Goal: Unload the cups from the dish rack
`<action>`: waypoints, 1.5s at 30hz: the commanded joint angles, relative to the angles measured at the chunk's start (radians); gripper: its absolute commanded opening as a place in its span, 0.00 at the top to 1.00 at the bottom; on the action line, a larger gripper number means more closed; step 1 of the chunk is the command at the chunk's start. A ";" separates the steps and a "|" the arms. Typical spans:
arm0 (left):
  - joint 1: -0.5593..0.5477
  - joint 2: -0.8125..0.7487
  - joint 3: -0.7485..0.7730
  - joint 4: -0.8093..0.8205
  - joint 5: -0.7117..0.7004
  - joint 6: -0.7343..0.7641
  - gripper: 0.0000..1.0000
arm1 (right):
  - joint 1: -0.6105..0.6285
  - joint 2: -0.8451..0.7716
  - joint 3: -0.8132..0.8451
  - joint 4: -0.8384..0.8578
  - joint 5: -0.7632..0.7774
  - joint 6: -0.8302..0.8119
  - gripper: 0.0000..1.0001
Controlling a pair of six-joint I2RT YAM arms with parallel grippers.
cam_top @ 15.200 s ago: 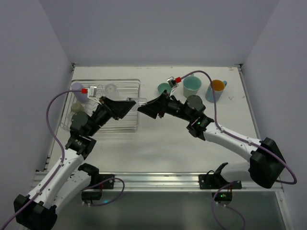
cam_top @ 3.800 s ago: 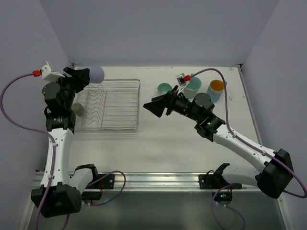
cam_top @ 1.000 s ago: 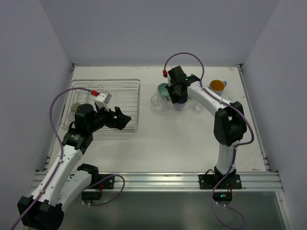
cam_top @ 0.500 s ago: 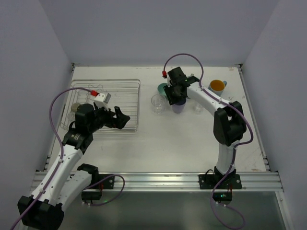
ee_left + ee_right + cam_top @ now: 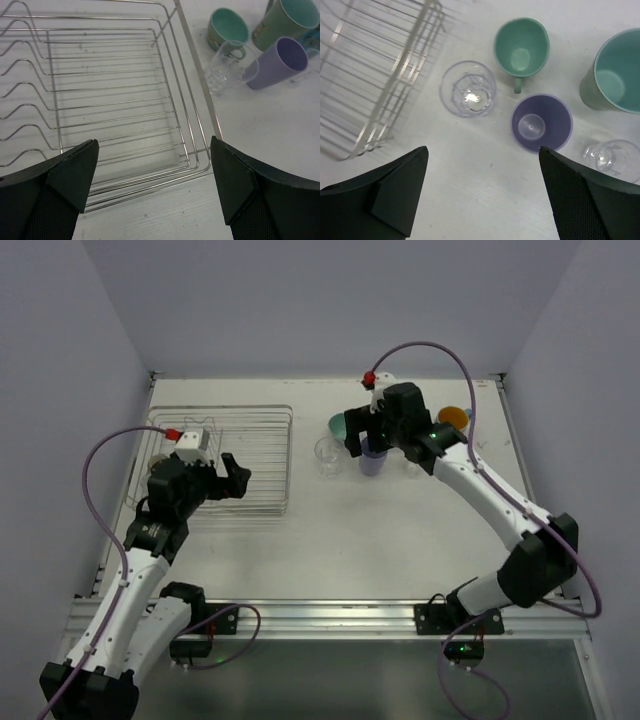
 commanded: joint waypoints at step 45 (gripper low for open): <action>0.408 0.555 0.163 0.057 -0.703 -0.306 0.24 | 0.119 -0.606 -0.607 0.525 -0.159 0.251 0.11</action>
